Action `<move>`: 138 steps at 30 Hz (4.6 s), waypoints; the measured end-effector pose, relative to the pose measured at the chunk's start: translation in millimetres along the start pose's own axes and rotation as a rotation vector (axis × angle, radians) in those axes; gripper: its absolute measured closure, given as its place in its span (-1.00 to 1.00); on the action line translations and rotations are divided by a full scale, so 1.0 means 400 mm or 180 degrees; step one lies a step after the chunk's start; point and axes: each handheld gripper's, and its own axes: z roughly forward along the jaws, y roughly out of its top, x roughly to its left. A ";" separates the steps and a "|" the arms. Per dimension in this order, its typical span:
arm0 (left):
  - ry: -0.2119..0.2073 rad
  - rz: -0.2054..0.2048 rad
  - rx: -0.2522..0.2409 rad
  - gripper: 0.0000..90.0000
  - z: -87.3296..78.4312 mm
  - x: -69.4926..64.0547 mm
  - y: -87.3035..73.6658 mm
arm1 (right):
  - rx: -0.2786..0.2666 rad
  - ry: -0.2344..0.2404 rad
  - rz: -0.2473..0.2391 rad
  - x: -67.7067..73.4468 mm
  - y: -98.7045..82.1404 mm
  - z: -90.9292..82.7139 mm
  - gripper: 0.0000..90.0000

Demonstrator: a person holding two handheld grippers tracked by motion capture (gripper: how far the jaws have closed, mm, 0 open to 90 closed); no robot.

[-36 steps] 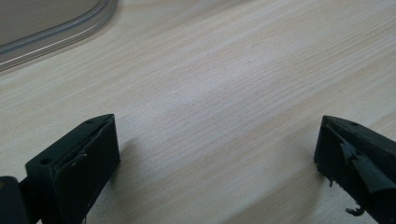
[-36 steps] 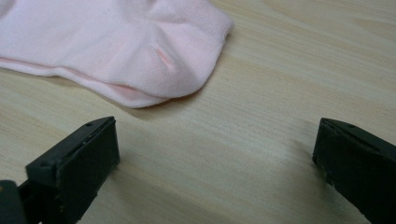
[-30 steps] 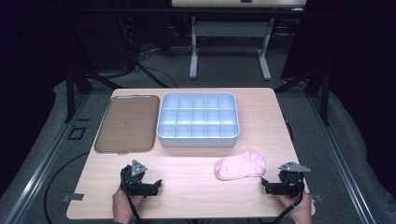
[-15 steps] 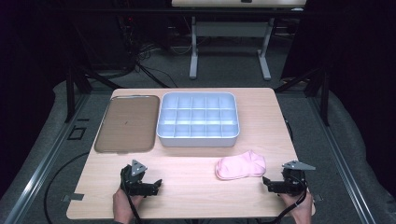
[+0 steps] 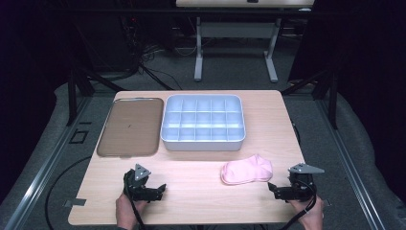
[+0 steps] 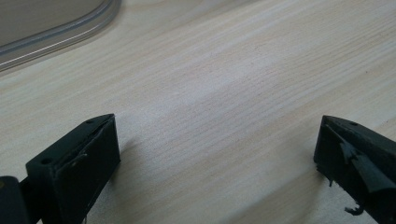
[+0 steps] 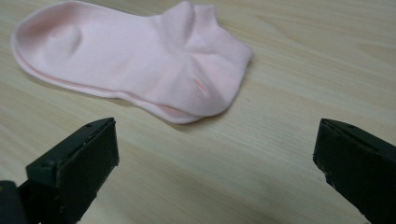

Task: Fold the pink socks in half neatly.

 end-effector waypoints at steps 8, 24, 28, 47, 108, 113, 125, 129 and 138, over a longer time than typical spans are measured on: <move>-0.0004 0.0007 0.0003 -1.00 0.000 0.001 0.000 | 0.0042 0.0081 -0.0240 0.048 0.065 -0.004 -1.00; -0.0002 0.0011 0.0013 -1.00 -0.001 0.001 0.001 | 0.0514 0.0311 -0.0515 0.151 0.174 0.174 -0.96; -0.0003 0.0007 0.0010 -1.00 0.000 0.001 0.001 | 0.0633 0.0289 -0.0527 0.149 0.179 0.193 -0.89; 0.0037 -0.0026 0.0013 -1.00 -0.001 0.001 0.000 | 0.0806 0.0150 -0.0542 0.155 0.166 0.222 -0.53; 0.0040 -0.0034 0.0013 -1.00 0.000 0.001 0.001 | 0.0380 0.0547 -0.1133 0.462 0.200 0.146 0.78; 0.0041 -0.0033 0.0013 -1.00 0.000 0.001 0.001 | 0.0508 0.0553 -0.1190 0.481 0.177 0.189 0.72; 0.0057 -0.0114 0.0065 -0.95 -0.004 -0.002 0.008 | 0.0448 0.0907 -0.1134 0.472 0.163 0.199 0.15; -0.0050 -0.0102 0.0050 -0.94 -0.014 -0.022 0.023 | 0.0325 0.1002 -0.1085 0.451 0.164 0.166 0.00; -0.0488 -0.0304 -0.0128 -0.62 -0.036 -0.088 0.092 | 0.0129 0.0824 -0.0575 0.322 0.156 0.098 0.08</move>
